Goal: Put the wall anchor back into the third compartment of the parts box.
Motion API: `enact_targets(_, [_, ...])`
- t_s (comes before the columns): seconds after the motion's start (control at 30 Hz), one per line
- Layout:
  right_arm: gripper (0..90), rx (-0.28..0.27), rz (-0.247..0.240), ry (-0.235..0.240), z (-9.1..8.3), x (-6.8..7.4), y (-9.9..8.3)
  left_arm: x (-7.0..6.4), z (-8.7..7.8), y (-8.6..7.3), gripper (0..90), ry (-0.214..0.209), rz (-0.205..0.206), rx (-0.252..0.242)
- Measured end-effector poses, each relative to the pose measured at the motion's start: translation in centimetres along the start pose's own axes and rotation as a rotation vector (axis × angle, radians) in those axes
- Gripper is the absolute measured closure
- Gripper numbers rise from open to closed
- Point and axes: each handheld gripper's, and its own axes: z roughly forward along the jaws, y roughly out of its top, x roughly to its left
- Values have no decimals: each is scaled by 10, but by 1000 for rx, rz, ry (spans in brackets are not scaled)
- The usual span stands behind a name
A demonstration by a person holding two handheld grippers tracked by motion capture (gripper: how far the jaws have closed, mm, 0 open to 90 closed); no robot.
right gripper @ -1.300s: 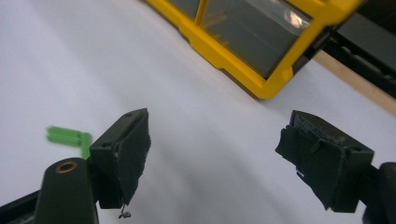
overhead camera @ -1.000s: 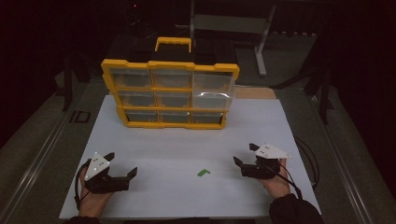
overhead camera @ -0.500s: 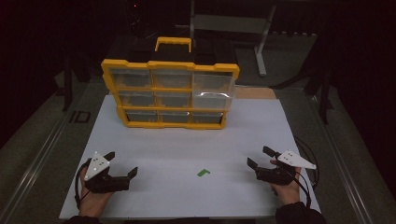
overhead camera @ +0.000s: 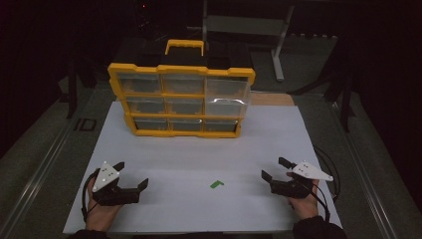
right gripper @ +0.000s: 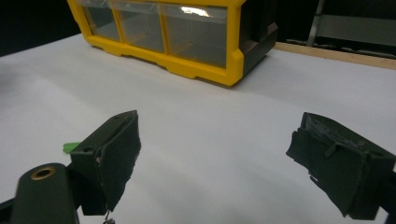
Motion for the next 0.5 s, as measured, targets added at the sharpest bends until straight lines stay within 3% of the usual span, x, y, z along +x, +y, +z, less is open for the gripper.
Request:
enact_targets(0.3, [139, 17, -31, -1, 5, 5, -2, -3, -1, 10, 14, -28, -18, 11])
enact_targets(0.5, [143, 28, -52, 2, 6, 8, -1, -11, 4, 18, 25, -43, 14, 22])
